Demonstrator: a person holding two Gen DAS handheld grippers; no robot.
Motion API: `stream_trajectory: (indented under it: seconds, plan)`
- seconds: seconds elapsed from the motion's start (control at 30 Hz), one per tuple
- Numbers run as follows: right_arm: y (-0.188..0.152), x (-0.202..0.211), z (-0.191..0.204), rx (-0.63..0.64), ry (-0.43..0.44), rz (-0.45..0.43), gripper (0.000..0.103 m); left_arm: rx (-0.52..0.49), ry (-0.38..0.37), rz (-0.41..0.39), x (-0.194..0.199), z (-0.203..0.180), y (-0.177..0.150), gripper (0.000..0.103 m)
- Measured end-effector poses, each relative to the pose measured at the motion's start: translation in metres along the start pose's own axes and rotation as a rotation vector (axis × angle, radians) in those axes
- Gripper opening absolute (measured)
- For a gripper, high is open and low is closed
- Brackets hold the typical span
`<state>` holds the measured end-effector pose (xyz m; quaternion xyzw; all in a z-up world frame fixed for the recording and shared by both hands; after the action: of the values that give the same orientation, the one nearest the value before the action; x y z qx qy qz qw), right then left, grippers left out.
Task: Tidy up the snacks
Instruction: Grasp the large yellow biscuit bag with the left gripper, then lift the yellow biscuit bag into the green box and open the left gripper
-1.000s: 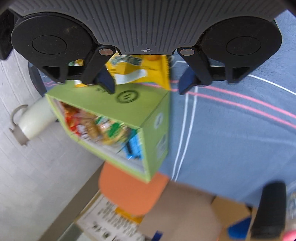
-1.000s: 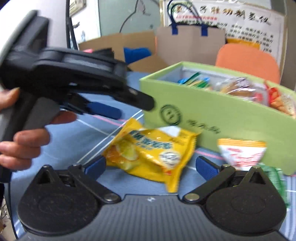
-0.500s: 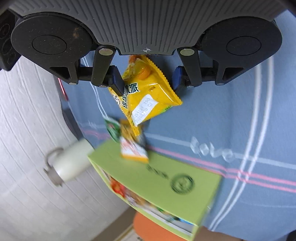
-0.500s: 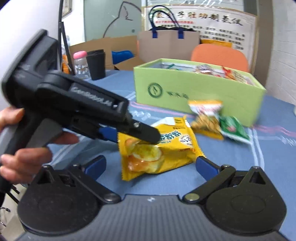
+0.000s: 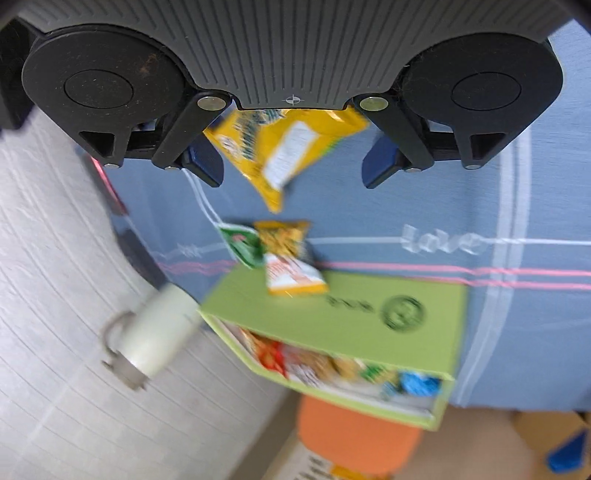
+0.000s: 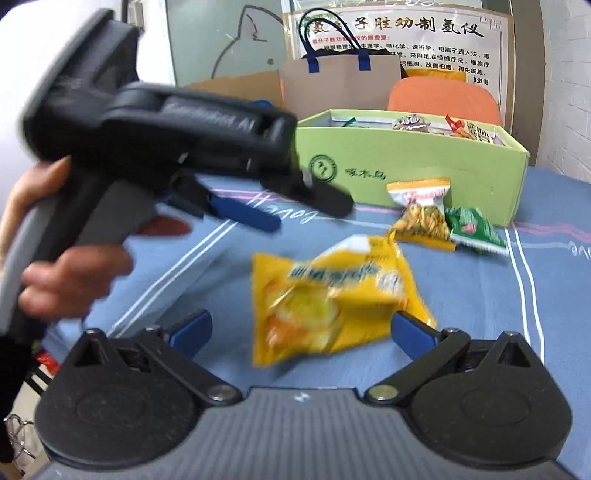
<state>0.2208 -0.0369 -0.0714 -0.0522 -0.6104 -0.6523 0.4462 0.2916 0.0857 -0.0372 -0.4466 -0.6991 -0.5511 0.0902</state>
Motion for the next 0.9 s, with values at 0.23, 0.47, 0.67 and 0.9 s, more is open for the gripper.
stream_trajectory:
  seconds: [0.23, 0.47, 0.67, 0.9]
  plan:
    - [0.009, 0.003, -0.003, 0.042, -0.018, -0.028, 0.102, -0.019, -0.071, 0.004, -0.002, -0.020, -0.014, 0.073]
    - [-0.007, 0.000, -0.012, 0.015, -0.045, -0.015, 0.102, 0.034, -0.055, 0.034, -0.017, -0.013, -0.011, 0.075]
    - [-0.009, -0.006, -0.004, 0.068, -0.034, -0.021, 0.081, -0.061, 0.021, 0.071, -0.025, -0.022, -0.026, 0.031]
    - [0.040, 0.009, -0.008, 0.114, -0.047, -0.134, 0.073, -0.022, 0.019, -0.027, -0.007, -0.029, 0.015, 0.027]
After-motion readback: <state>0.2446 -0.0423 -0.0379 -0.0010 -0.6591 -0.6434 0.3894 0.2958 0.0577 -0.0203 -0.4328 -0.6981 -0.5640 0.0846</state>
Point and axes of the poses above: each gripper's, at about its wrist camera, not at the fingertips, and x roughly against the way its jaws point, z to its left, y to its top, the point moved 7 cm from there along -x, roughly the way its jaws point, and after that the axes turned 11 degrees about -x, right-handed, at the moved point
